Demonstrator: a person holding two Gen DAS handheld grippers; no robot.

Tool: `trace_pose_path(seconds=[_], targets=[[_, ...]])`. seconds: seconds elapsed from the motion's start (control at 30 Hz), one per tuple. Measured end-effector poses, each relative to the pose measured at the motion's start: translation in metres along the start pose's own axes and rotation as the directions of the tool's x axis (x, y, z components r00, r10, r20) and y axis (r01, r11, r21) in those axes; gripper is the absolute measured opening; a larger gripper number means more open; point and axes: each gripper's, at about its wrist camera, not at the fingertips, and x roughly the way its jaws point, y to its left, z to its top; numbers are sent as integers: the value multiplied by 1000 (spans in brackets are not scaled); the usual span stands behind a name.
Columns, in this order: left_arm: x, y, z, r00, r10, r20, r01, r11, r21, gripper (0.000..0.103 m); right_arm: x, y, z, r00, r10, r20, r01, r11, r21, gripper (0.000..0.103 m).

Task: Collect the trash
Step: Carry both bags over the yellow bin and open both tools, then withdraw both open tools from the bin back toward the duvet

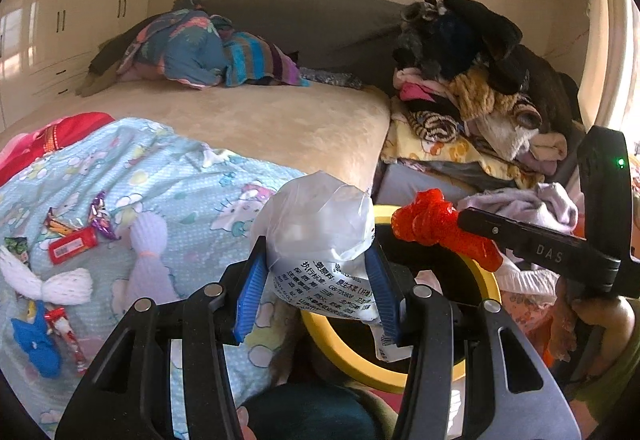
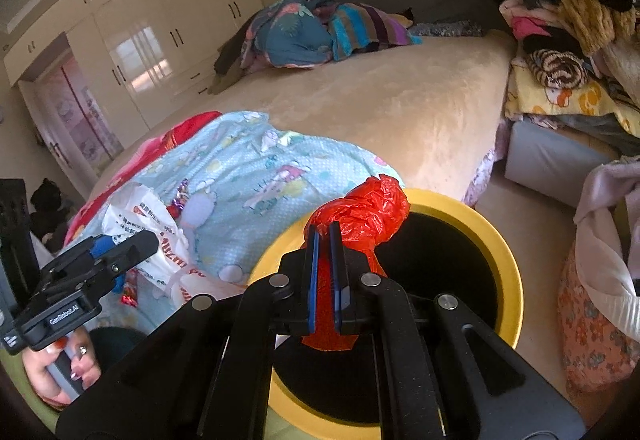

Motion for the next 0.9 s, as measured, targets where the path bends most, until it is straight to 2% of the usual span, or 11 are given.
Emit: trace_pose_path(seconds=[0.2,0.23,0.27,0.3,0.37,0.47,0.67,0.9], targets=[[15,-15,-10,999,-20,-39,22,999,35,48,1,-20,-8,999,-26,-29,27,999,37,4],[18,-18,-11,999,-25,-45,27,999,42,51,2,-23,-9,999,-25,-36,27,999,44,6],[20,-20,-12,998,-29,-48,31,999,45,57,2,-25,-9,999,-23,-45,26,998,50,9],[22,-21,-14,998,-28,-53,30,998,48,63,3,-27,-9,998,-19,-56,22,998,61,25],[23,-18,-16,998,-23,-52,25,999,40,85,3,-33,-10,998,-35,-55,40,995,88,44],[19,-11,-17,999,-10,-42,10,1000,11,96,4,-36,-11,996,-68,-51,73,993,96,45],[5,8,-15,1000,22,-9,-22,998,-54,96,3,-22,-14,995,-103,-10,104,993,53,56],[-19,22,-11,996,74,51,-69,994,-85,96,-4,17,-13,996,-65,53,67,997,-36,63]])
